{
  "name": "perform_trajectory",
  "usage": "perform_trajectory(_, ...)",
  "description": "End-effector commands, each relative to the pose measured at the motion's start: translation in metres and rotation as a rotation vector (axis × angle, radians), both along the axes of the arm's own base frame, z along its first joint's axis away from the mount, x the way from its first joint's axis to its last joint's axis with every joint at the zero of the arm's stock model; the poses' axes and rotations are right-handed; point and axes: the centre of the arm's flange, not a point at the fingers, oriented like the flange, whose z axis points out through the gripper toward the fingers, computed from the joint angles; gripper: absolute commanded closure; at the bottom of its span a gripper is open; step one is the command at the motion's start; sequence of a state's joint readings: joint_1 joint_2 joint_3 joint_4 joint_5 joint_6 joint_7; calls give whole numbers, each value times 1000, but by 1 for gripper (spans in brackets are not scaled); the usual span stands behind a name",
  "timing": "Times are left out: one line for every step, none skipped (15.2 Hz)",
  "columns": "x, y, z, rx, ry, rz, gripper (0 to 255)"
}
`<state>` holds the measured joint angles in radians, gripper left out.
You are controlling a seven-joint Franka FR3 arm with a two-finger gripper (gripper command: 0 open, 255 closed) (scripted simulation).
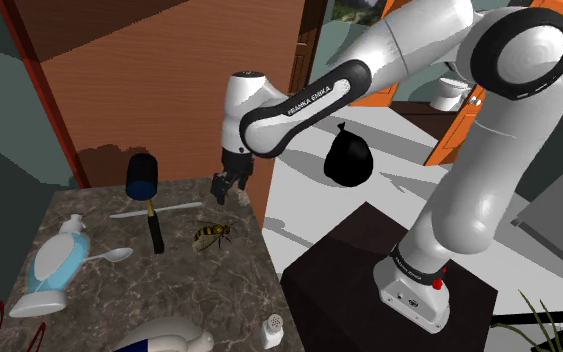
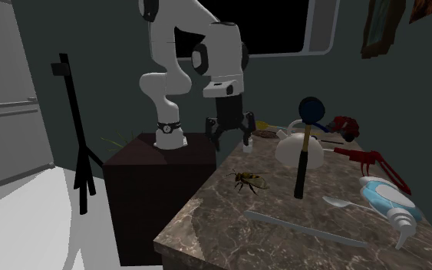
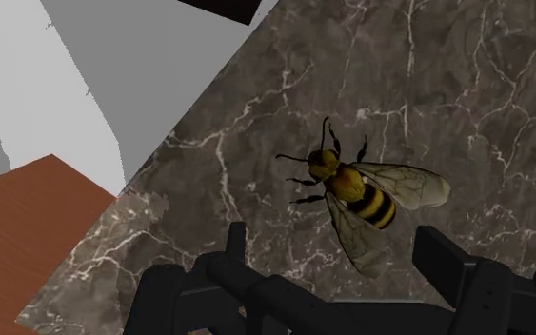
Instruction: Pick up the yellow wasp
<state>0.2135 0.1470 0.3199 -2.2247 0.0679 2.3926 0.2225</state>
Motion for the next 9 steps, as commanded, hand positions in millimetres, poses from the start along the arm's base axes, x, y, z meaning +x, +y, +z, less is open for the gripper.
perform_trajectory(7, 17, -18, 4, 6, 10, 0)
perform_trajectory(11, 26, -27, 6, 9, 15, 0)
perform_trajectory(14, 35, -36, 7, 12, 20, 0)
perform_trajectory(18, 45, -44, 9, 15, 25, 0)
perform_trajectory(21, 54, -53, 11, 18, 29, 0)
perform_trajectory(25, 64, -61, 13, 21, 34, 0)
perform_trajectory(28, 73, -70, 14, 24, 39, 0)
perform_trajectory(30, 80, -76, 16, 26, 43, 0)
perform_trajectory(30, 80, -81, 16, 26, 43, 0)
